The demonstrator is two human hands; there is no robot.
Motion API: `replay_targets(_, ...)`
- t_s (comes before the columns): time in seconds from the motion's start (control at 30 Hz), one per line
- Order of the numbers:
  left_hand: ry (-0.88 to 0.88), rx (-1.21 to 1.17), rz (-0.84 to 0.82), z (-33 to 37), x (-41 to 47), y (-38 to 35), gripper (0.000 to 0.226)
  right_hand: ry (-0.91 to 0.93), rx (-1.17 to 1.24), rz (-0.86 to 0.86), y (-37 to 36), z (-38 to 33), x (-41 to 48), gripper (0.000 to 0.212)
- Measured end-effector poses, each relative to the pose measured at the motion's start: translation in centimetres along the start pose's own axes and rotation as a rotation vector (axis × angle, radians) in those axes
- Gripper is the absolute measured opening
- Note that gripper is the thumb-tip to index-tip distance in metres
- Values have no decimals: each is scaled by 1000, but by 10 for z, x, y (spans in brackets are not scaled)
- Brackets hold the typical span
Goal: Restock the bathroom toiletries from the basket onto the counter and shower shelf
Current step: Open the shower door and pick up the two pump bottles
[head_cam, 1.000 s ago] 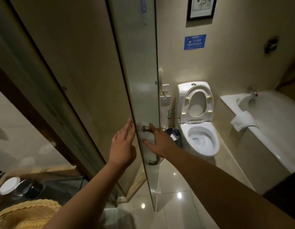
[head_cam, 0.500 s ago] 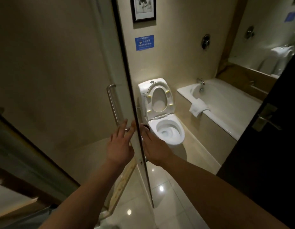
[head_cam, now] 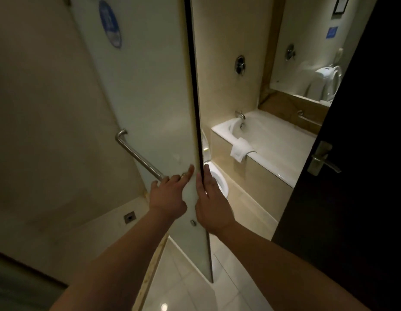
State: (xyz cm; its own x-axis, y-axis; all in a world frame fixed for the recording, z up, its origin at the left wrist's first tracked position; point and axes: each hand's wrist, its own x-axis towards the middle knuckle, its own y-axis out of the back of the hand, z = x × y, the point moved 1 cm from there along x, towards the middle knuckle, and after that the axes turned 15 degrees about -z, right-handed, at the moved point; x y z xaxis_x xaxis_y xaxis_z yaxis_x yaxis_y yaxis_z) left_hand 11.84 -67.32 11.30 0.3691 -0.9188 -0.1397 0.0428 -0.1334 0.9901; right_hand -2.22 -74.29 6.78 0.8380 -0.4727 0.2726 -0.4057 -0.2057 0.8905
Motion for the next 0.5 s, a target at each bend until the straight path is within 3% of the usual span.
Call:
replay_targets(0.2,-25,4,-63,19,43,9,110,-245,-121,-60,11,39,20,106)
replay_targets(0.5,-26,79,-143,34,96,-2,105,-426,-132,-76,35,83,56,101)
